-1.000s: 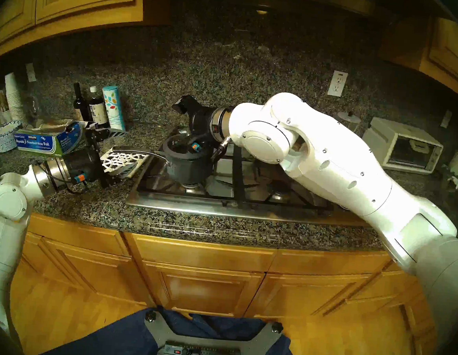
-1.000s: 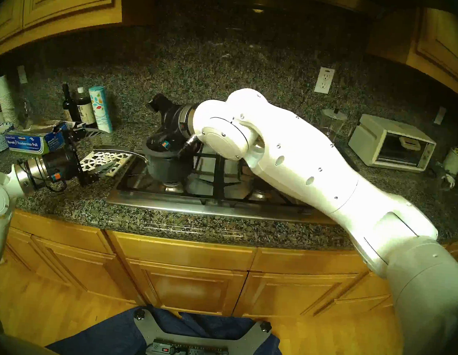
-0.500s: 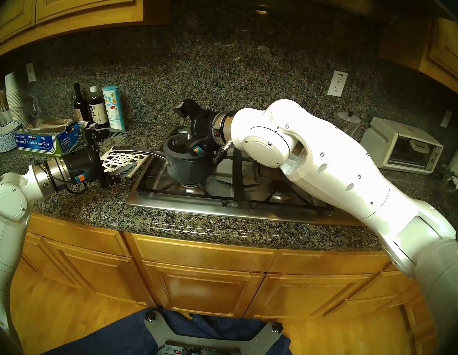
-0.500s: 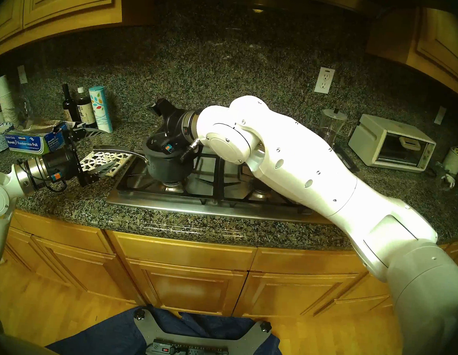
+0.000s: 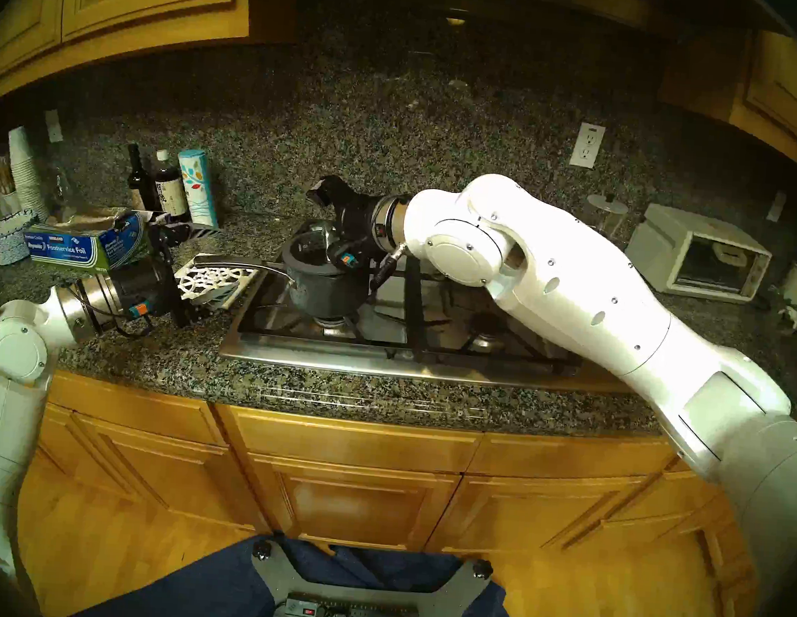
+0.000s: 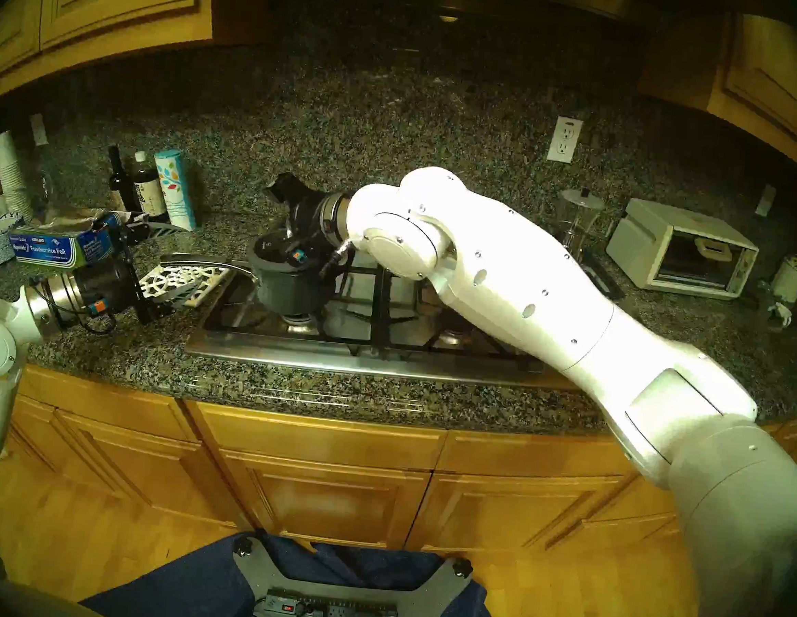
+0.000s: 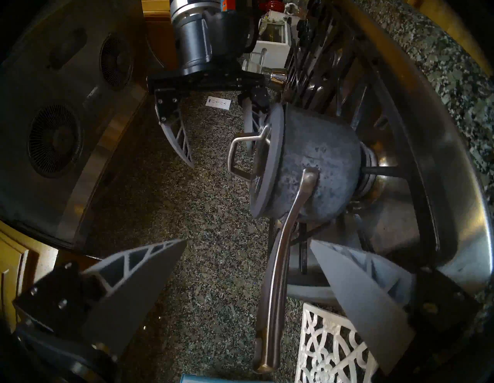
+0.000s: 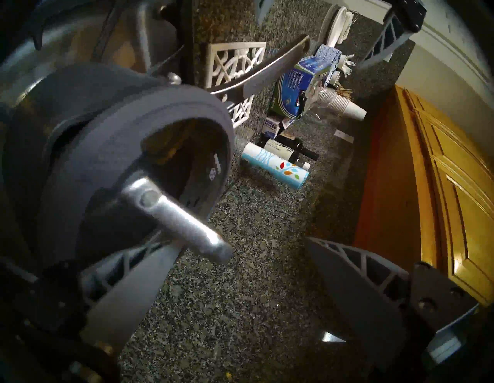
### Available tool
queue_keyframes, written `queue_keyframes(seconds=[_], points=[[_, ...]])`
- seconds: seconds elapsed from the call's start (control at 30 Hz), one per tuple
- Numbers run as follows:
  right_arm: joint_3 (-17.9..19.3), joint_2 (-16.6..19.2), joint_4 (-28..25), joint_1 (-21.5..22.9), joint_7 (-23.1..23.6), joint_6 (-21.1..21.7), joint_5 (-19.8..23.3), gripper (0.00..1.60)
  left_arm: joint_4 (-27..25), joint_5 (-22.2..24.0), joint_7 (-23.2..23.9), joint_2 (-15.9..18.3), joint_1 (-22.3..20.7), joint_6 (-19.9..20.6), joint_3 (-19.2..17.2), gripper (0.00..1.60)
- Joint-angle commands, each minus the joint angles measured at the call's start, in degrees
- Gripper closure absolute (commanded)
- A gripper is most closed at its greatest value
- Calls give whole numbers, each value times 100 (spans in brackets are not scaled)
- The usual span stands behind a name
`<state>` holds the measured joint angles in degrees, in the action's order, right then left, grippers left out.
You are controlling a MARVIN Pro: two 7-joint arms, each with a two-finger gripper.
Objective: Pick up the pot, put it on the stove, take off the pot lid
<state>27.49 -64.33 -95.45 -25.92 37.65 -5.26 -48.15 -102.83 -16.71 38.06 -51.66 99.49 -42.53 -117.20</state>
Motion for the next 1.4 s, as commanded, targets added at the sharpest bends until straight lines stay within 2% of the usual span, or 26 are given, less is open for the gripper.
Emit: queue_keyframes(seconds=[0.0,0.33,0.37,0.4,0.43,0.67,1.37], points=[[233,-142,-62,265,-93,-6,36,0,-98,82,-69,27,-120,9,-112,0],[293,-157,-222,248,57,-51,199,0,-99,85,-68,27,-119,11,-114,0],[268,-159,-239,250,140,7,183,38,-100,87,-68,27,-119,11,-114,0],[266,-147,-240,224,114,-2,195,118,-100,88,-68,27,-119,12,-115,0],[237,-134,-248,238,177,-2,184,160,-101,89,-67,27,-119,12,-115,0],[260,-68,-319,162,294,259,167,160,-100,88,-66,26,-119,12,-115,0],[540,312,-545,235,350,422,184,160,-96,78,-65,27,-121,7,-111,0]])
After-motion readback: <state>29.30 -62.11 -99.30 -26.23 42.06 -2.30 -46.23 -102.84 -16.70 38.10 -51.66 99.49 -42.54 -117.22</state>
